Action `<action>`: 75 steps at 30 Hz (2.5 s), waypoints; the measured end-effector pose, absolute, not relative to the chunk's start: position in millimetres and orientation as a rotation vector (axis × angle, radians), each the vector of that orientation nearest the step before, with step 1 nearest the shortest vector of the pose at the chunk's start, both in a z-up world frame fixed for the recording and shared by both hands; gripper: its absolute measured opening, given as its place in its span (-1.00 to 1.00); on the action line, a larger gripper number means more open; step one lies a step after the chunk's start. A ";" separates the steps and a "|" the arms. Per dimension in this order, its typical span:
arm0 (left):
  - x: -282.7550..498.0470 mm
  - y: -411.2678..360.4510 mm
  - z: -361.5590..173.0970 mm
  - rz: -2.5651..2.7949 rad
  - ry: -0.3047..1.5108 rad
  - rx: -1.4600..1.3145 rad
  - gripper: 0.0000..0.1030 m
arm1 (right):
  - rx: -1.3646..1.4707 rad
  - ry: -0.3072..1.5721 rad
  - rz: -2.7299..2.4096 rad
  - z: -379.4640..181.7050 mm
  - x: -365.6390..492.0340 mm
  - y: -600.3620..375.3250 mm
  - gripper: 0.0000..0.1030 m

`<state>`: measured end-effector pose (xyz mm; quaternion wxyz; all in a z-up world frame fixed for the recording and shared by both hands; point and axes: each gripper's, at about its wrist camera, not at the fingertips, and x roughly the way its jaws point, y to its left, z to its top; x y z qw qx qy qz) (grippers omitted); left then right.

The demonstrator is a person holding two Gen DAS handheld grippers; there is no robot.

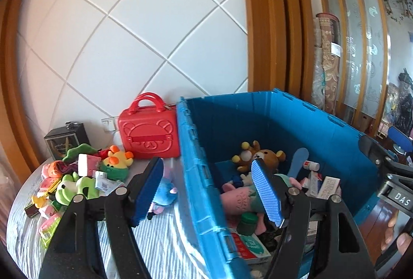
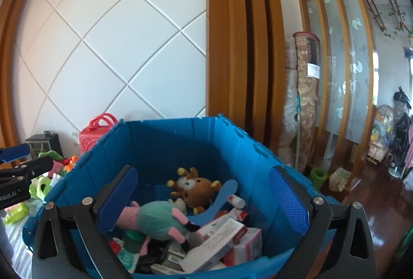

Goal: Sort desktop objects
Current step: 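Withdraw both grippers from the bin toward the wipes packet and bottle, then grasp the white wipes packet with left gripper while right grasps white bottle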

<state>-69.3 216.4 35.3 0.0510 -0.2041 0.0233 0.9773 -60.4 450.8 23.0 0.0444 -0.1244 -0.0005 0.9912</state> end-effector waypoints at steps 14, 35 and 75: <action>-61.9 -3.5 9.6 3.225 -0.246 -0.743 0.37 | -0.228 0.026 3.402 55.3 -54.3 296.2 1.00; -147.3 -218.8 -128.9 2.989 -0.278 -1.308 0.37 | -1.123 -0.130 3.096 -65.1 -158.6 66.4 1.00; -346.1 -116.3 -261.0 2.749 -0.023 -1.429 -0.02 | -1.425 0.022 3.066 -205.3 -340.3 78.7 1.00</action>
